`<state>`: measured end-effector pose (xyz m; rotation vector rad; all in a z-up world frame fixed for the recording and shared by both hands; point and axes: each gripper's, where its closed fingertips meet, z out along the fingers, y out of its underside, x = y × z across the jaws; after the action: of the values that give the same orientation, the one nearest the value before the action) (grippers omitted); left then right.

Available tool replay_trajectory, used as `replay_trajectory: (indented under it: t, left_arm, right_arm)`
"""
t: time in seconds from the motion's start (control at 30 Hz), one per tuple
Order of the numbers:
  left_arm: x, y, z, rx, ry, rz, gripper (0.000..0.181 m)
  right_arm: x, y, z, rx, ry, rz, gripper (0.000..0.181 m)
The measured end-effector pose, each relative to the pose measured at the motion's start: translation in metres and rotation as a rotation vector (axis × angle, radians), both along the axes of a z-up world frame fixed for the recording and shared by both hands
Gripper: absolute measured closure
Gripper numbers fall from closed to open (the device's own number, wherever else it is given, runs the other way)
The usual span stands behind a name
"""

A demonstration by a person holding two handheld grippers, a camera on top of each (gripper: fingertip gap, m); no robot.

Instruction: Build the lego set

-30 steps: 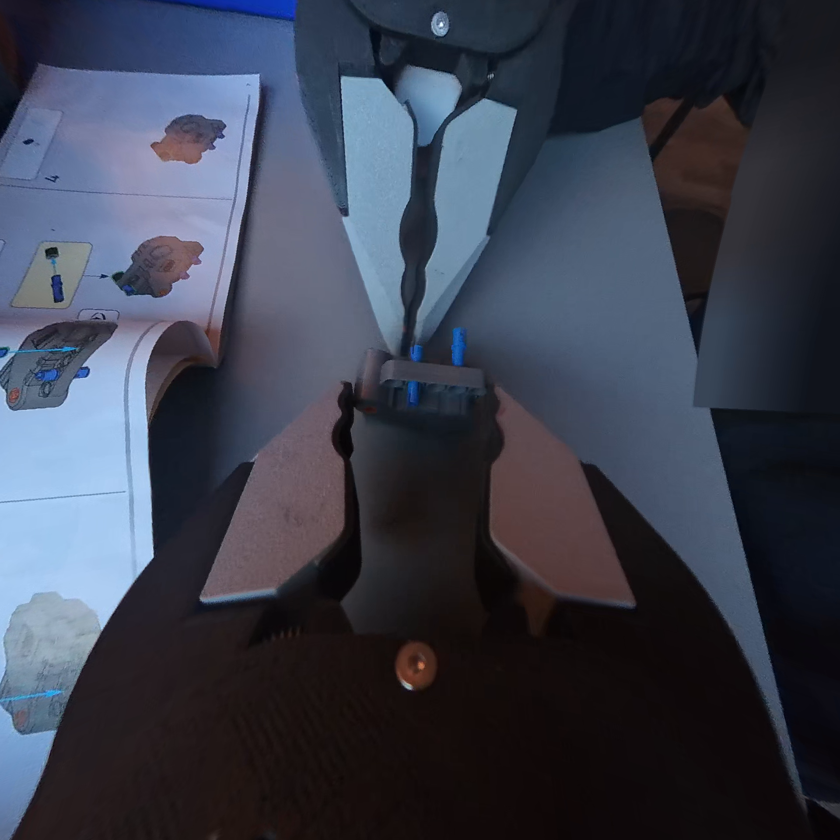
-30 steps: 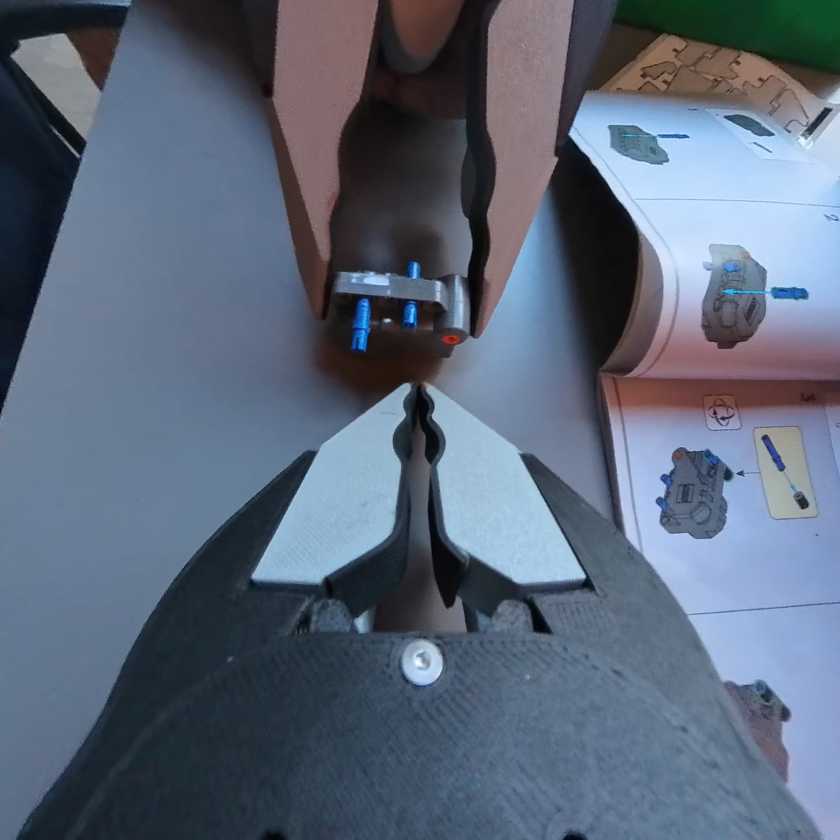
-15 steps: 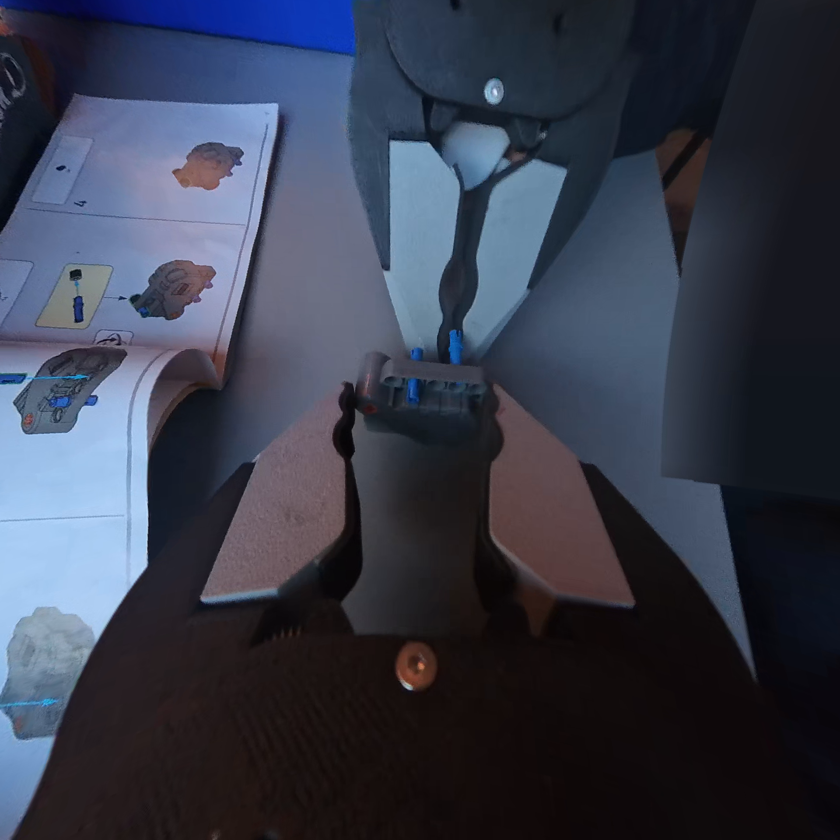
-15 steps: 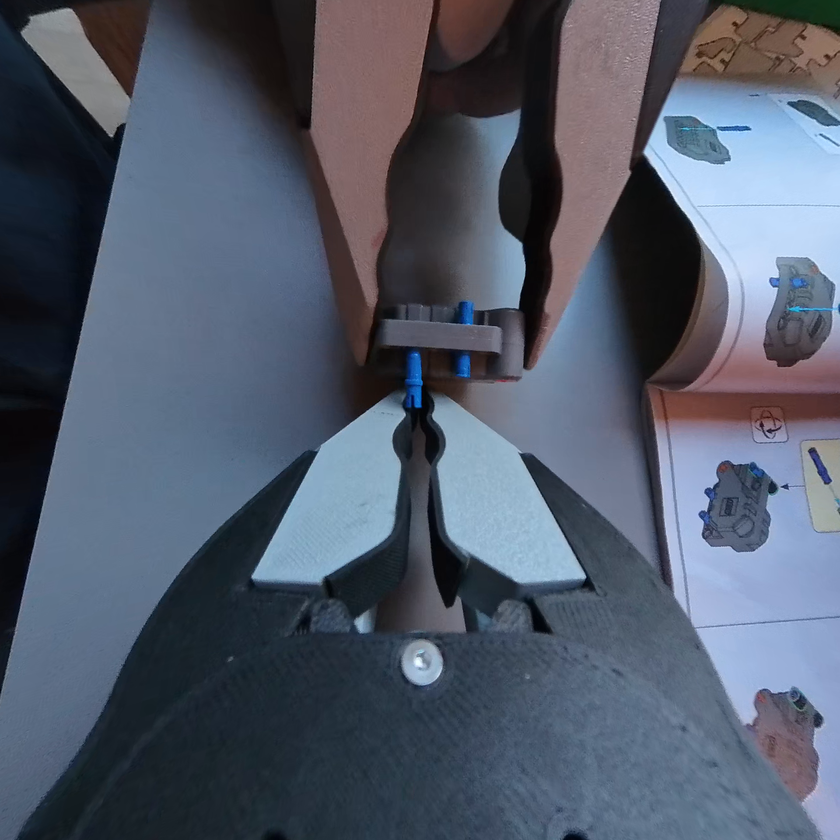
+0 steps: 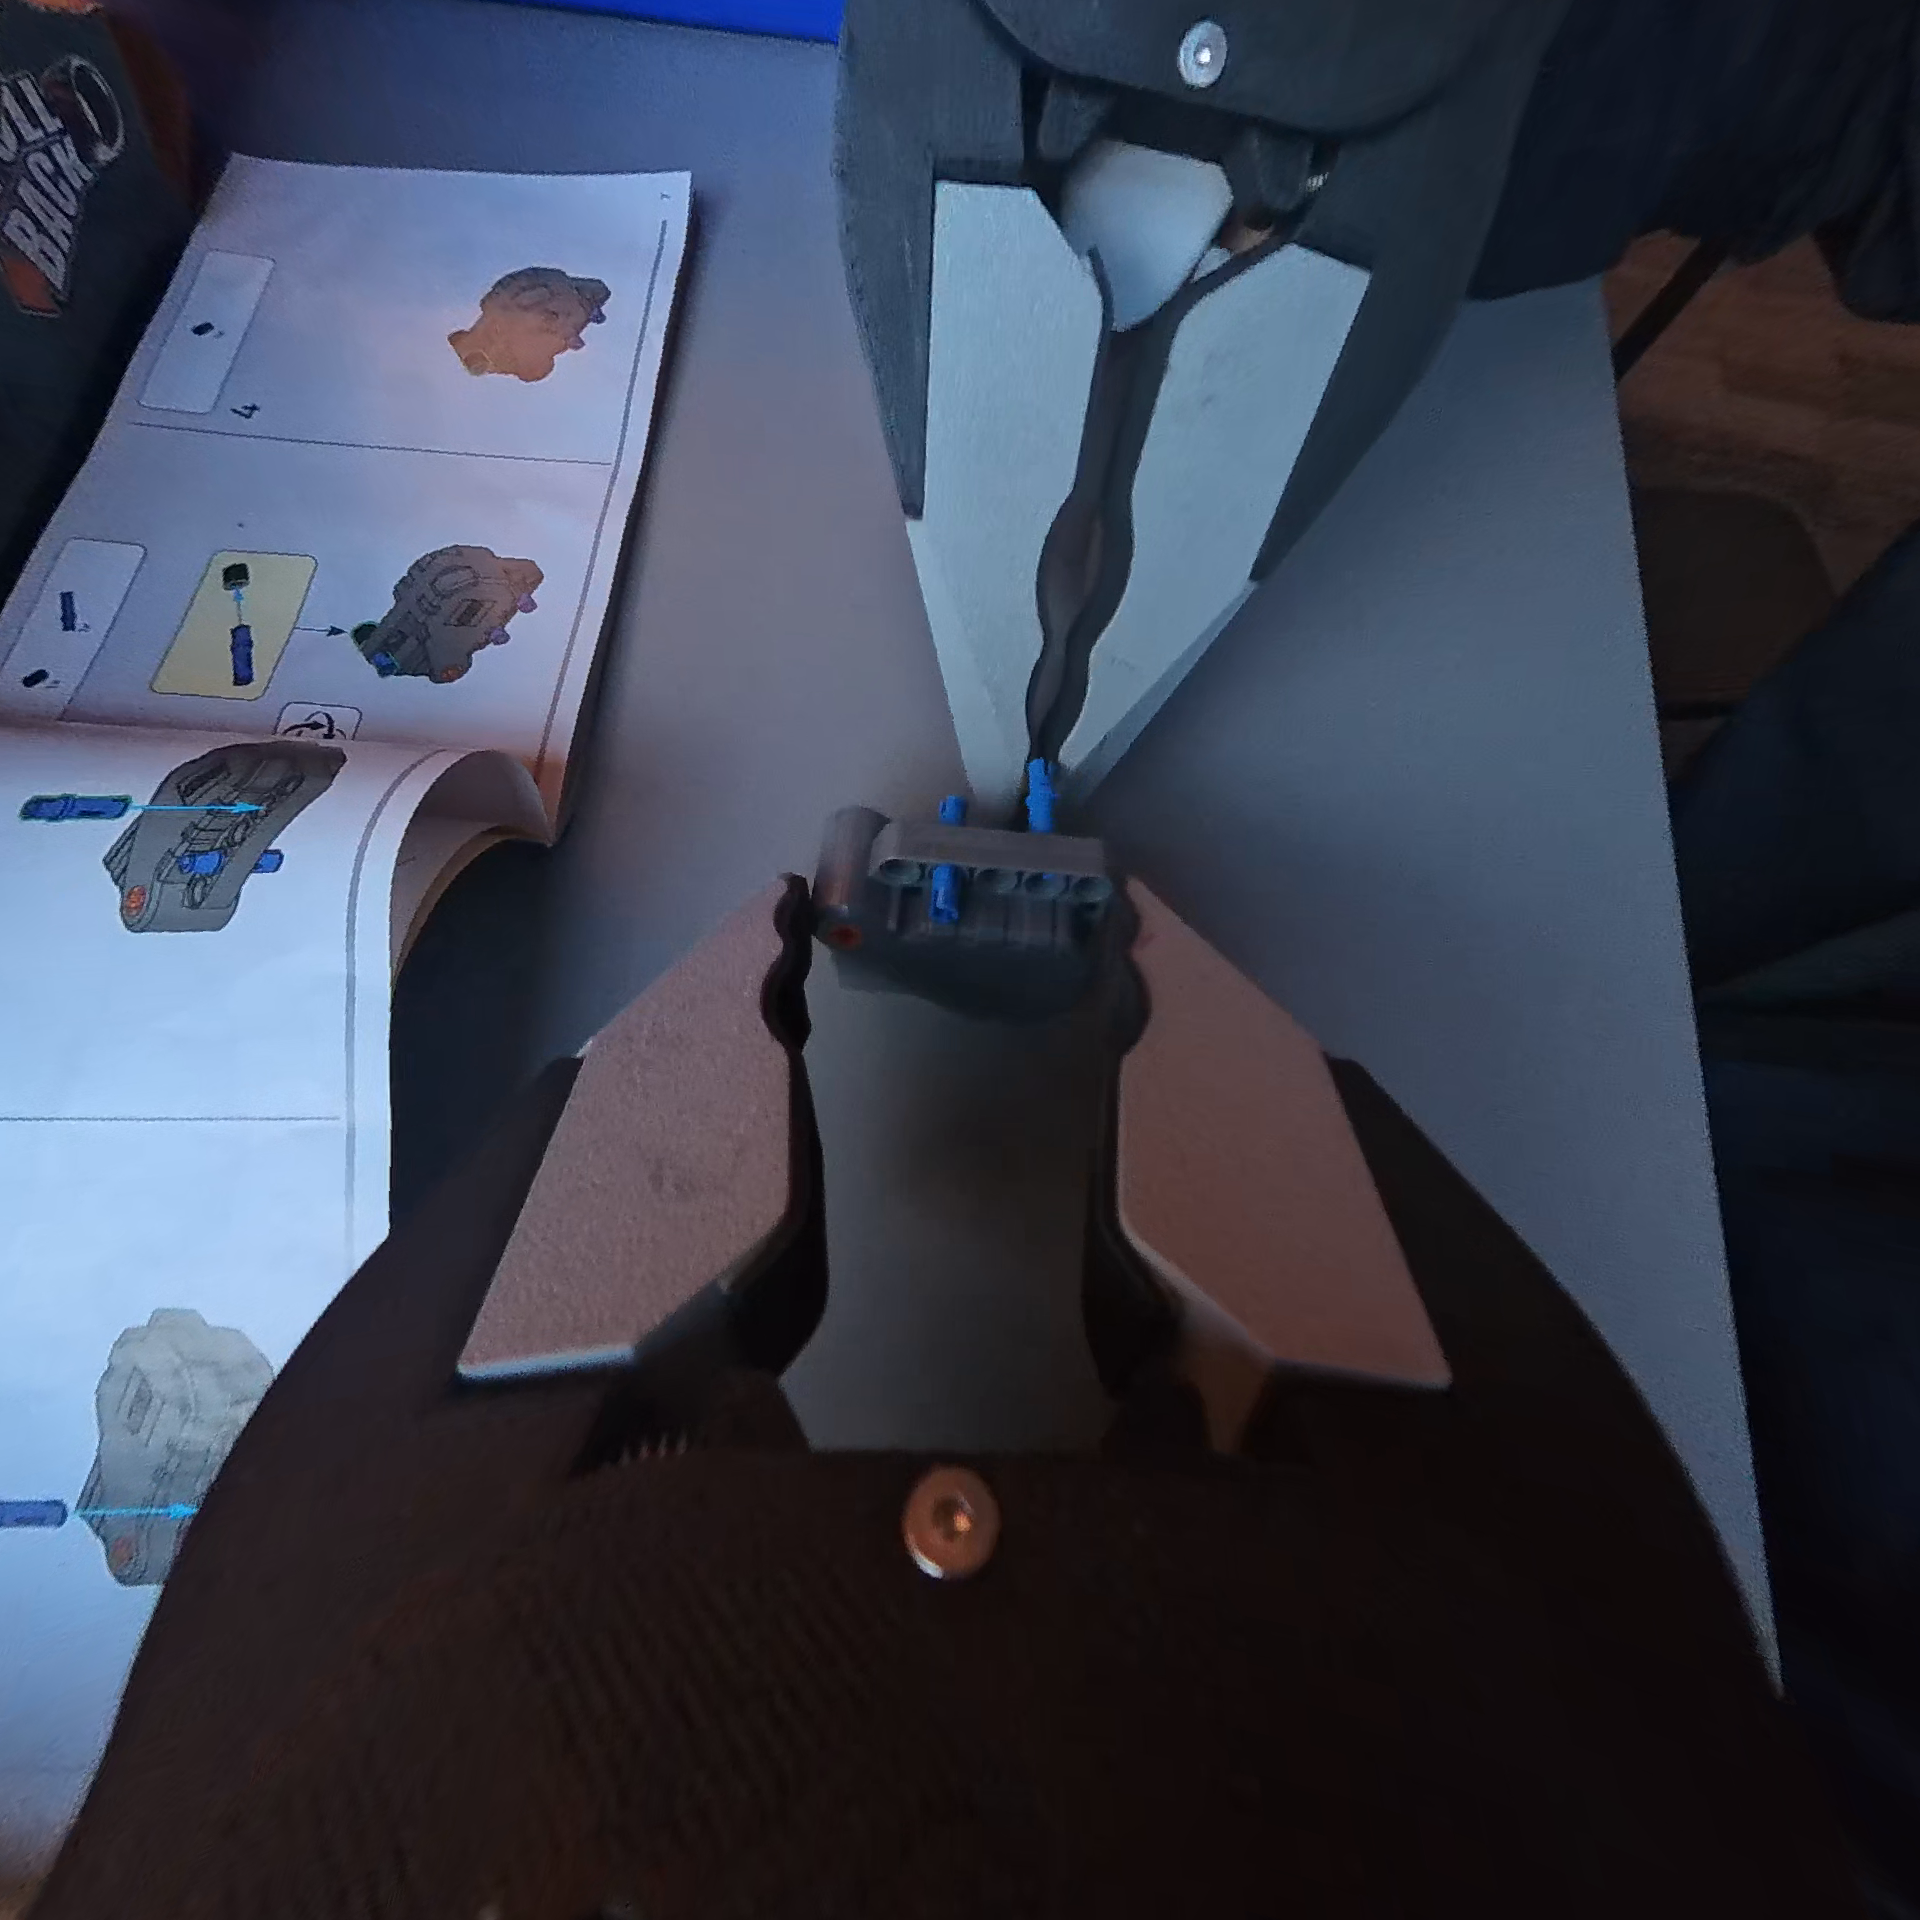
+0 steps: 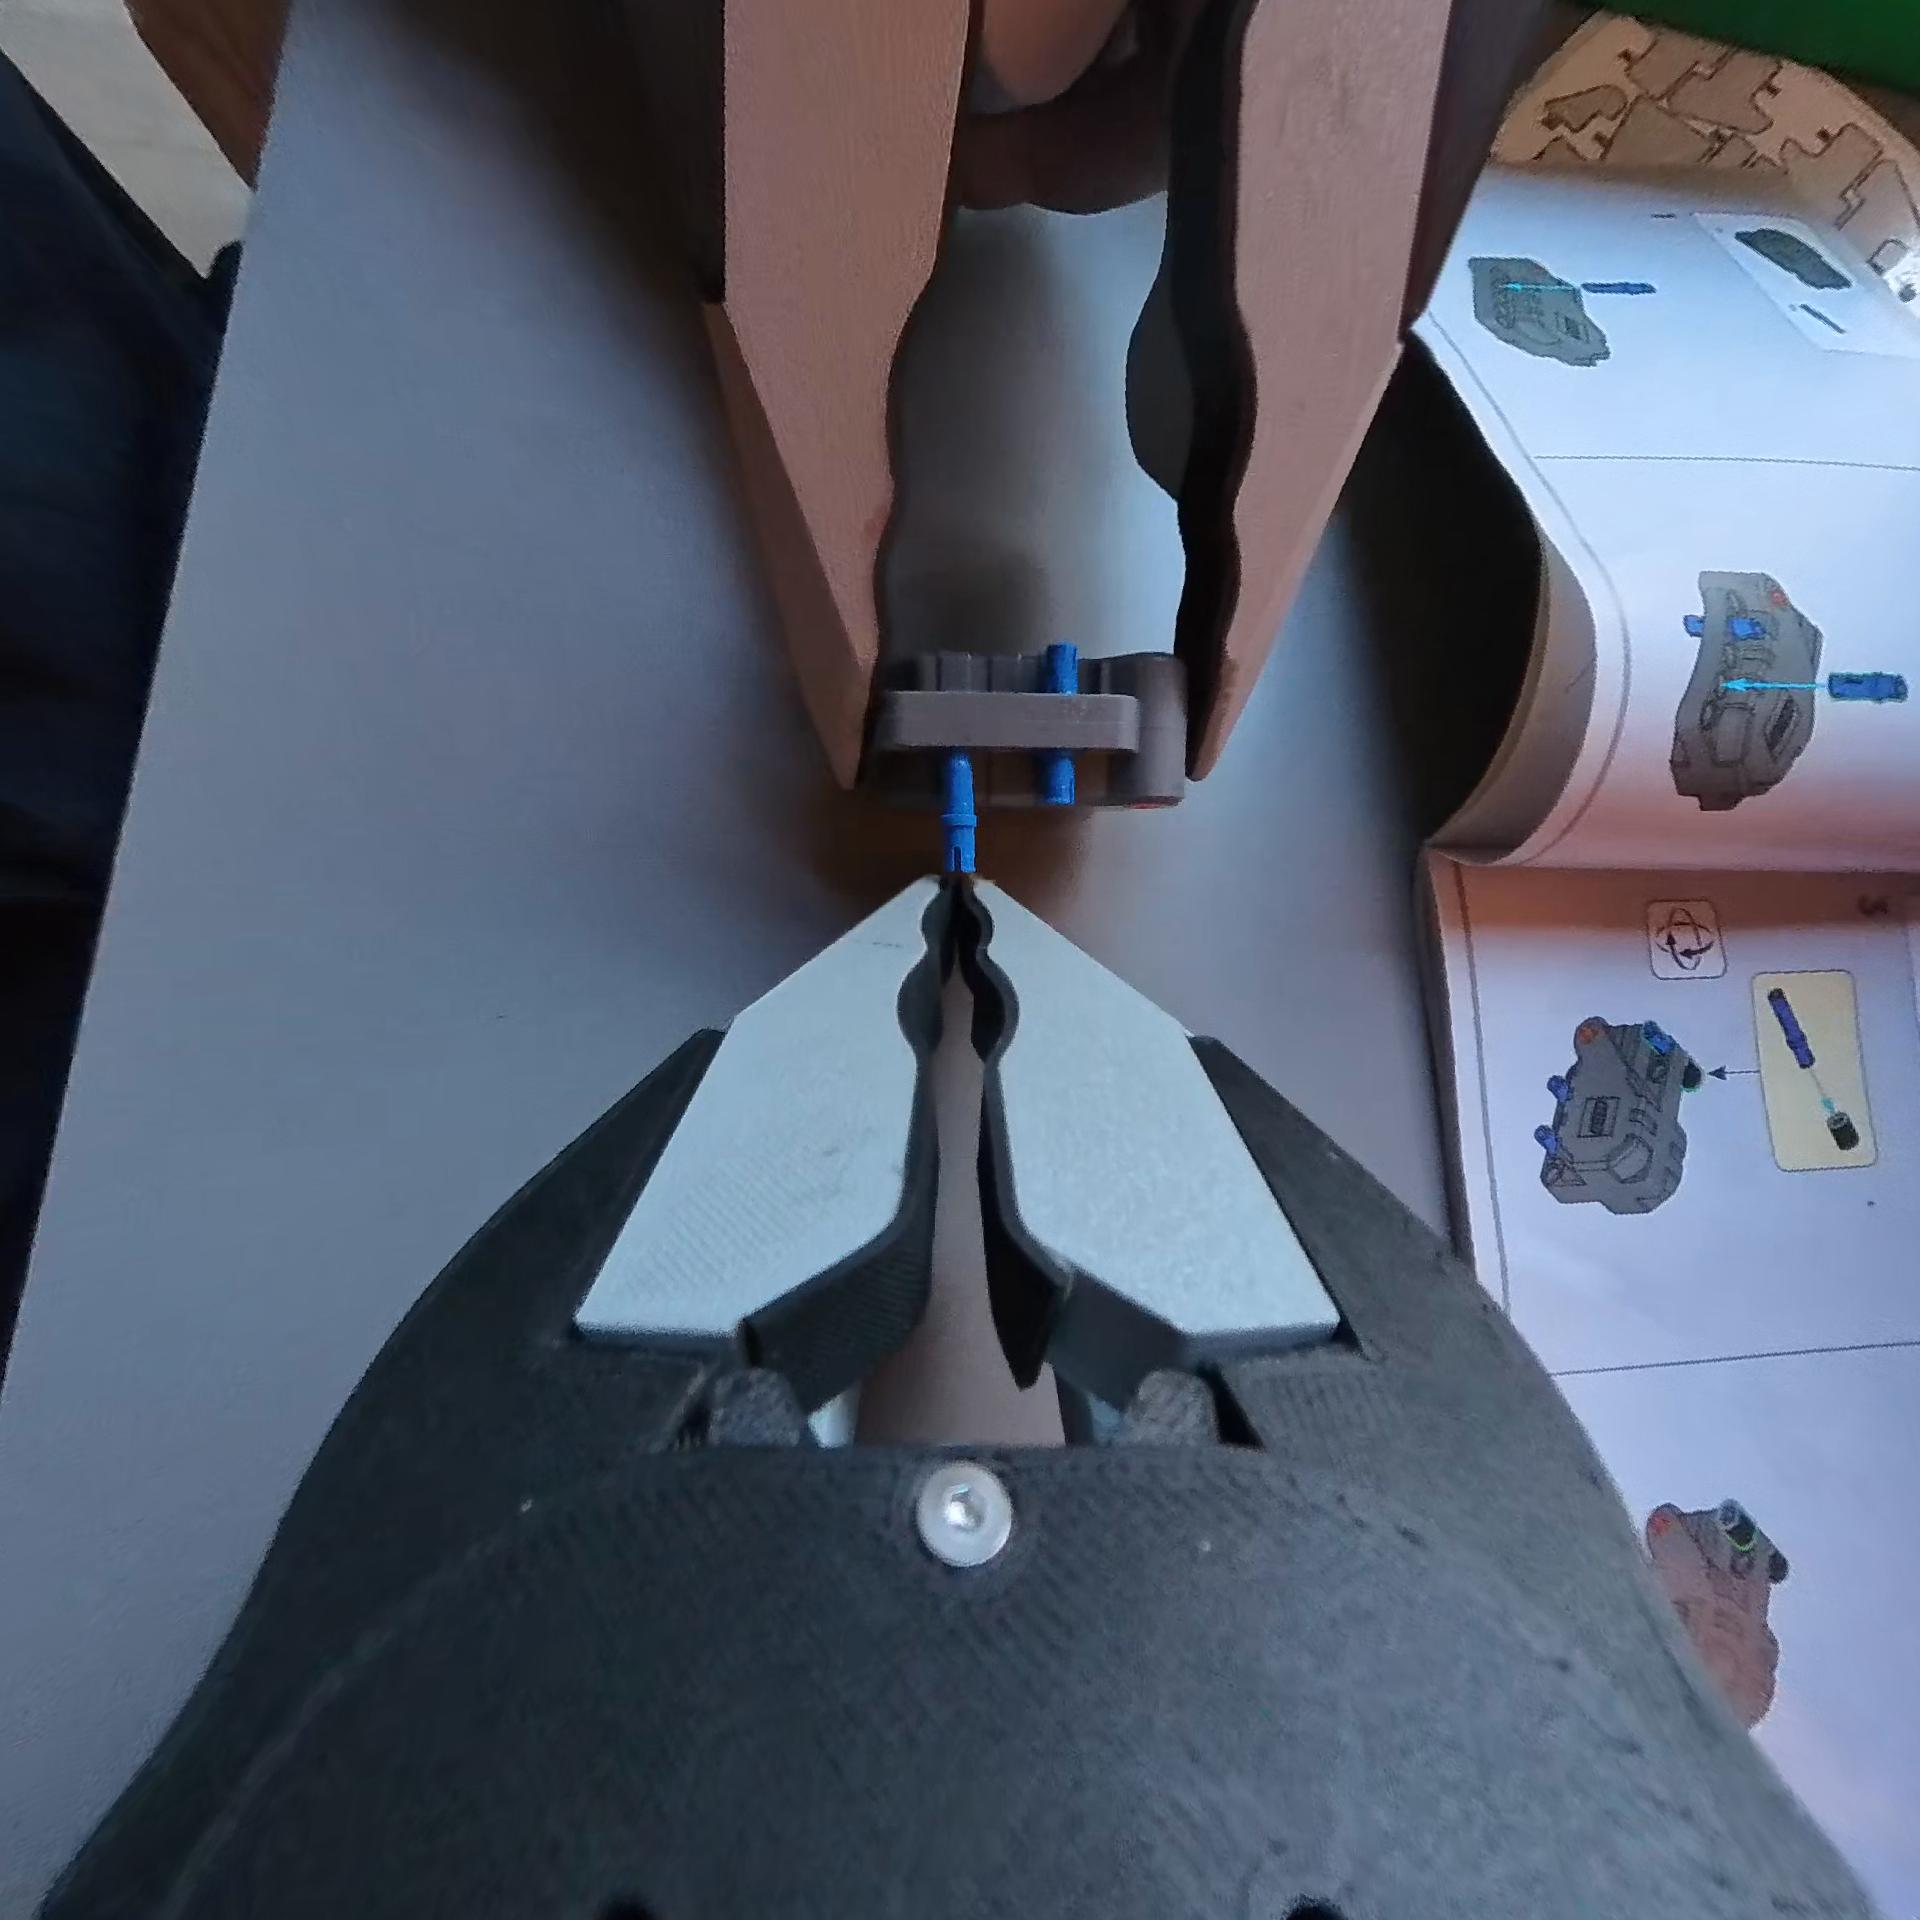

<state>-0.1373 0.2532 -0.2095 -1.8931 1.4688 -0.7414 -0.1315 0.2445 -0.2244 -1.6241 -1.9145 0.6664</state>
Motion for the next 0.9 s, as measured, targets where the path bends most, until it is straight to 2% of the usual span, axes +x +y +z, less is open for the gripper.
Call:
replay_trajectory:
  t: [0.9]
  left_arm:
    - [-0.0009,0.0017,-0.0004,-0.015,-0.023,0.008,0.127]
  right_arm:
    - [-0.0009,0.0032,0.0075,0.008,0.051,0.001,0.181]
